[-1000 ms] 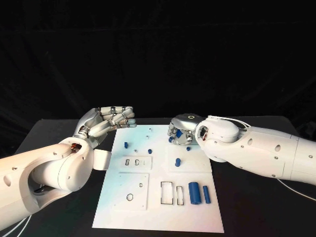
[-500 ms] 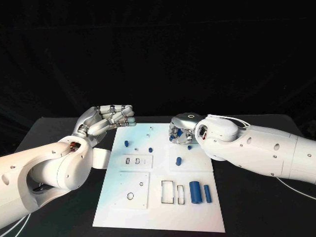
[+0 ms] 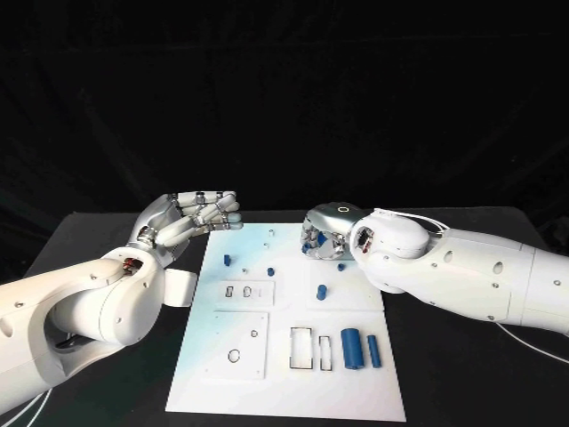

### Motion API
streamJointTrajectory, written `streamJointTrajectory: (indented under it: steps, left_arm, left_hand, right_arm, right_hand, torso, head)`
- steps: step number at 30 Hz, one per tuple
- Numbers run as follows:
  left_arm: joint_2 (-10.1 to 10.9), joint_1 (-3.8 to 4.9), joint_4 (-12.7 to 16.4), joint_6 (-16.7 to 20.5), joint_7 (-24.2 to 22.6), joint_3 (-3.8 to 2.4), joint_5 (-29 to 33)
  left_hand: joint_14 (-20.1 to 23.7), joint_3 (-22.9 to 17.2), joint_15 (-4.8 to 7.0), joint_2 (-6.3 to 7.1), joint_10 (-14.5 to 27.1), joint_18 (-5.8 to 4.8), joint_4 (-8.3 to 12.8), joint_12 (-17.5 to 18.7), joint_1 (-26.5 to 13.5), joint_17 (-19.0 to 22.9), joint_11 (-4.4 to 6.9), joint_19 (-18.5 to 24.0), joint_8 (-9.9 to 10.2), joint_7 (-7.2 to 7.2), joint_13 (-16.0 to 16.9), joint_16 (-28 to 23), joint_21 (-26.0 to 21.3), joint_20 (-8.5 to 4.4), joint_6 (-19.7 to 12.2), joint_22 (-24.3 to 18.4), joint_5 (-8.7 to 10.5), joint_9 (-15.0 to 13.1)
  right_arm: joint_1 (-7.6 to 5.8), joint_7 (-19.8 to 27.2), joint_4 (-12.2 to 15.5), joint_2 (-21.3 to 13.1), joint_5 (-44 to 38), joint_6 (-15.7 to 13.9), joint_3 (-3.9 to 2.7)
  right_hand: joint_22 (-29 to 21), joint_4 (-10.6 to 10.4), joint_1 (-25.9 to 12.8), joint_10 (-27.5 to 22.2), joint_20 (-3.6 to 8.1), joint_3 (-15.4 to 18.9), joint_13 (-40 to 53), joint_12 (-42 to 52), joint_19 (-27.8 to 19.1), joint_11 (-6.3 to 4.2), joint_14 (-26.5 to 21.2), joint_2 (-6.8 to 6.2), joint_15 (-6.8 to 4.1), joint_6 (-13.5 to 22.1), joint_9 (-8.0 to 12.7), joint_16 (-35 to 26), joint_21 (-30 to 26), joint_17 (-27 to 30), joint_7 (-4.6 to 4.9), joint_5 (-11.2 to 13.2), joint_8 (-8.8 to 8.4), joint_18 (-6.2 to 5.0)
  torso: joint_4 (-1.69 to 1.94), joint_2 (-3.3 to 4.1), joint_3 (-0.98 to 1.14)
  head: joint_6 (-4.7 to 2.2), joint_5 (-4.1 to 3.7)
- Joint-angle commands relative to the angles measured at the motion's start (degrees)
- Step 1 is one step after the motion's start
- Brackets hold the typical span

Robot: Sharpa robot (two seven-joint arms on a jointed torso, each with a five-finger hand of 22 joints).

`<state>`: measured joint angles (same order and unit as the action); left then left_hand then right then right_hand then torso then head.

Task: Assemble the parts on the task board

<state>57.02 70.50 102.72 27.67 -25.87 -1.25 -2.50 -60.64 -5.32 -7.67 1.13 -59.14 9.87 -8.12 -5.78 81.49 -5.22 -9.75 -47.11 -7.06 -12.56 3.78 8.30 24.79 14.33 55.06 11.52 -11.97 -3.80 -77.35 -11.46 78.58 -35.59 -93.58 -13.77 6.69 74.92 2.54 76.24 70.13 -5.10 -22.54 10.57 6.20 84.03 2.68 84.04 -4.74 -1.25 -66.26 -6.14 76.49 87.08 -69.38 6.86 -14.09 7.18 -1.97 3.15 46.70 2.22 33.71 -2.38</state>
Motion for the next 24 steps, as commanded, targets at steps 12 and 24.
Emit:
streamJointTrajectory:
  steps: [12,24]
  left_arm:
    - [-0.16,0.12,-0.01,-1.29,-0.06,-0.05,0.44]
    - [-0.40,0.16,0.17,-1.37,-0.02,-0.05,0.46]
  left_hand:
    - [0.74,-0.25,-0.24,-0.11,-0.08,0.60,0.53,0.52,-0.26,0.18,-0.32,-0.03,0.42,-0.41,0.02,-0.83,-0.11,0.27,0.19,-0.28,-0.42,0.03]
    - [0.74,-0.25,-0.24,-0.11,-0.08,0.60,0.53,0.52,-0.26,0.18,-0.32,-0.03,0.42,-0.41,0.02,-0.83,-0.11,0.27,0.19,-0.28,-0.42,0.03]
  right_arm:
    - [-0.54,0.10,-4.72,5.32,4.13,-13.52,-0.42]
    - [-0.49,0.67,-10.21,10.44,4.26,-13.61,-0.41]
  right_hand:
    - [9.80,-0.63,-0.39,-0.11,0.31,0.01,0.27,-0.16,2.74,0.29,2.43,0.35,-0.17,-0.51,-2.49,-0.10,-0.05,0.51,-0.65,-1.01,0.17,0.77]
    - [9.90,-0.68,-0.41,-0.17,0.29,-0.03,0.29,-0.22,2.79,0.34,2.43,0.34,-0.14,-0.37,-2.56,-0.08,0.00,0.50,-0.57,-1.08,0.10,0.79]
  torso:
    - [0.38,0.42,-0.03]
    - [0.98,0.79,-0.20]
  head:
    - [-0.74,0.62]
    - [-0.94,0.29]
